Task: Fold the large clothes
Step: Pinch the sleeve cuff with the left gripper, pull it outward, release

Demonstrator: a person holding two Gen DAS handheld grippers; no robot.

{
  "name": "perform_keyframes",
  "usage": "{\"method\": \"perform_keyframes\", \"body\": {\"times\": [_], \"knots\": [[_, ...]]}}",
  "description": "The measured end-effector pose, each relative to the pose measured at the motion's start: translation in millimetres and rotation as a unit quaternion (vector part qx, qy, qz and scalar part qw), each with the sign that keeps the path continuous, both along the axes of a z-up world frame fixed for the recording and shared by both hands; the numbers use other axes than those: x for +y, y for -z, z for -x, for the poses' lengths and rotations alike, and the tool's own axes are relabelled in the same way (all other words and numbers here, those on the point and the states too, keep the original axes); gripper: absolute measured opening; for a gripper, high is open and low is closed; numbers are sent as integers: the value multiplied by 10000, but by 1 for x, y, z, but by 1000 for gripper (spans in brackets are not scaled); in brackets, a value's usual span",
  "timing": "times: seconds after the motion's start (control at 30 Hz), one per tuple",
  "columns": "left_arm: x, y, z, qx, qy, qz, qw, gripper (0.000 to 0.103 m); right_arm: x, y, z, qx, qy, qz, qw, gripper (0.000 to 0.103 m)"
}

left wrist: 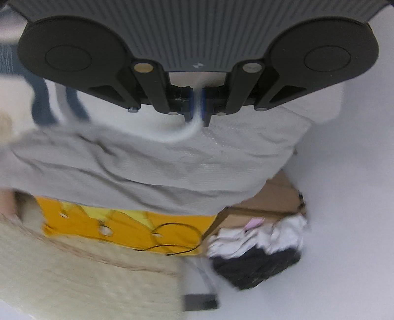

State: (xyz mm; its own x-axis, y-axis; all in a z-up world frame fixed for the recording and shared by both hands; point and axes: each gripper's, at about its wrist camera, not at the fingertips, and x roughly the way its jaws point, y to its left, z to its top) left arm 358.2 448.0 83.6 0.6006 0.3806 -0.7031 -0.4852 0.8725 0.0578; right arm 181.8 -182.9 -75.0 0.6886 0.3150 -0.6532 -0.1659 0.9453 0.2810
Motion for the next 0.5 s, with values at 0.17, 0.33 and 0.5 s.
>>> {"method": "perform_keyframes", "body": {"times": [0.17,0.33,0.5], "knots": [[16,72,-34,136,-319,-16,9994,7,3,9,-14,15,225,4,9997,84],[38,111,-52,198,-438,497,9976,8,9,16,-23,-68,225,190,9995,86],[37,119,-46,-124,-542,672,9962,9,15,18,-23,-173,173,388,9989,86]]}}
